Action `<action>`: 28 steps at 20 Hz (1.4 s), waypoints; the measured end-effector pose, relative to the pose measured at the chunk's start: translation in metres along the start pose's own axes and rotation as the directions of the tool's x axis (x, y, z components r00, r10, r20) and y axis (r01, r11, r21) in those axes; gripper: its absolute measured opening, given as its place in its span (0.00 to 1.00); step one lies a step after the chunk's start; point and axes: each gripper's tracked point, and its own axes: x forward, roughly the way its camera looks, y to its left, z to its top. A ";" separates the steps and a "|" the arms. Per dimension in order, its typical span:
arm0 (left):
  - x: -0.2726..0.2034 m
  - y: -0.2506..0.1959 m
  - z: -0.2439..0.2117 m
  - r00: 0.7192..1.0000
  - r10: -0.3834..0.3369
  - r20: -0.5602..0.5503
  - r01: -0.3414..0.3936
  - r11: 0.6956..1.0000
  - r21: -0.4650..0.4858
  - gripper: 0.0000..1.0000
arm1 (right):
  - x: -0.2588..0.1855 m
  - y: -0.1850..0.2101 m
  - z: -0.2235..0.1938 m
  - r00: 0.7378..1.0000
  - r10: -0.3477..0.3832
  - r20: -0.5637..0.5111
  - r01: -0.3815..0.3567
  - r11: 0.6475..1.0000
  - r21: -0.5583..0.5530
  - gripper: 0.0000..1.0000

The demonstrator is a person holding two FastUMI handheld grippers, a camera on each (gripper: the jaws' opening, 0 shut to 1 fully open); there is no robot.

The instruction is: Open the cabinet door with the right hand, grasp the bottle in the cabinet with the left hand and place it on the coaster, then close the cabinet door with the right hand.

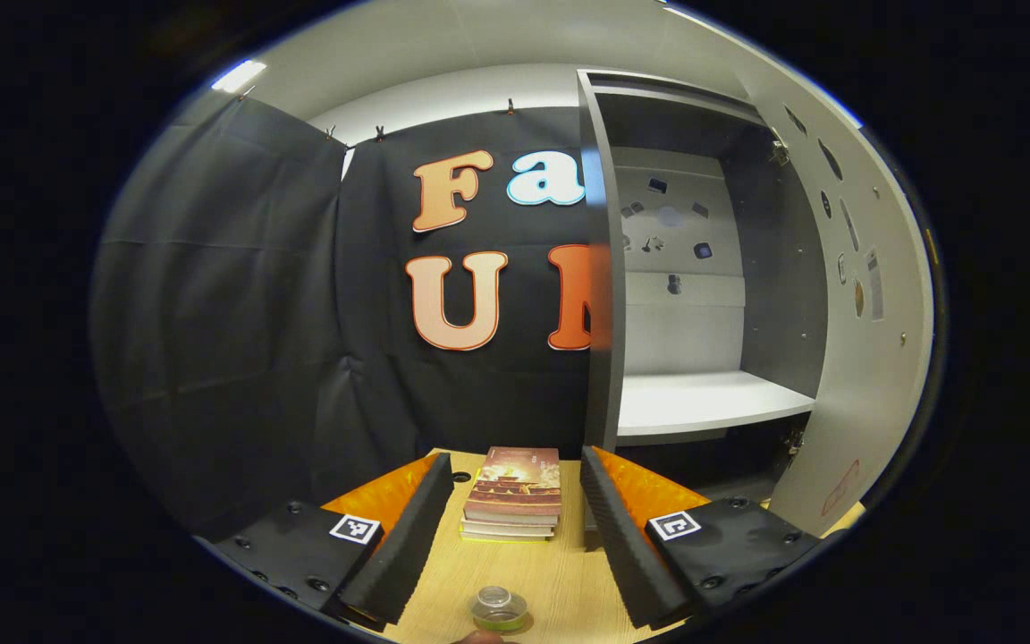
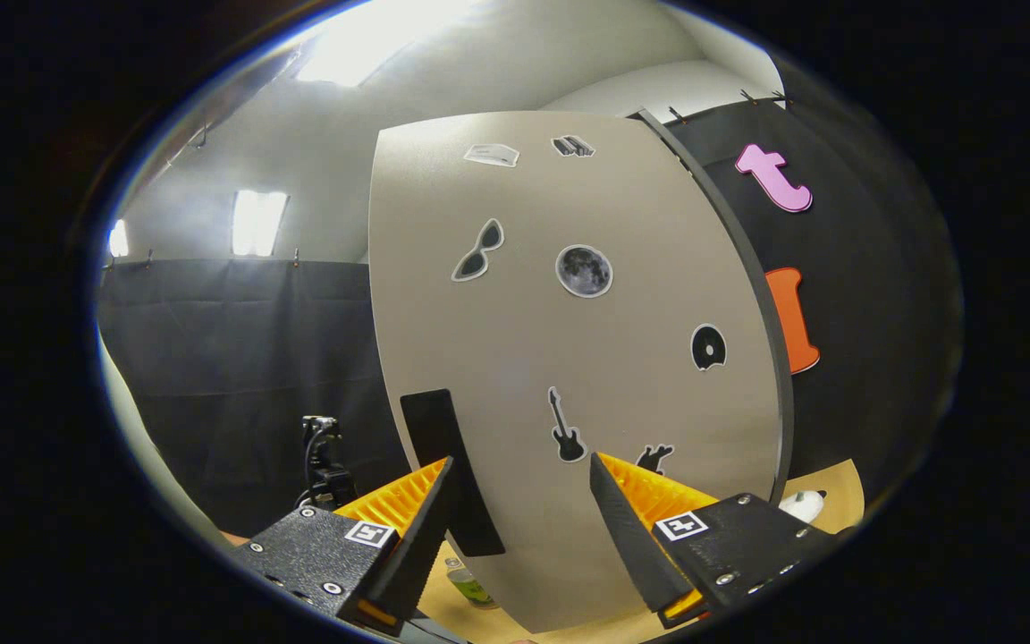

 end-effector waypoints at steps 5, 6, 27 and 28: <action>0.000 0.015 0.003 1.000 0.010 0.008 -0.010 1.000 0.014 0.94 | 0.015 -0.009 0.000 0.999 -0.053 -0.007 0.053 0.999 -0.007 0.93; 0.000 0.018 0.003 1.000 0.013 0.008 -0.014 1.000 0.016 0.94 | 0.019 -0.011 -0.001 0.998 -0.064 -0.012 0.064 0.998 -0.006 0.93; 0.036 0.031 0.039 0.998 -0.024 0.058 0.021 0.998 0.052 0.94 | 0.077 -0.019 -0.037 0.974 -0.201 -0.103 0.200 0.979 -0.025 0.94; 0.039 0.029 0.045 0.997 -0.030 0.065 0.027 0.998 0.053 0.94 | 0.080 -0.020 -0.037 0.974 -0.204 -0.098 0.202 0.979 -0.029 0.94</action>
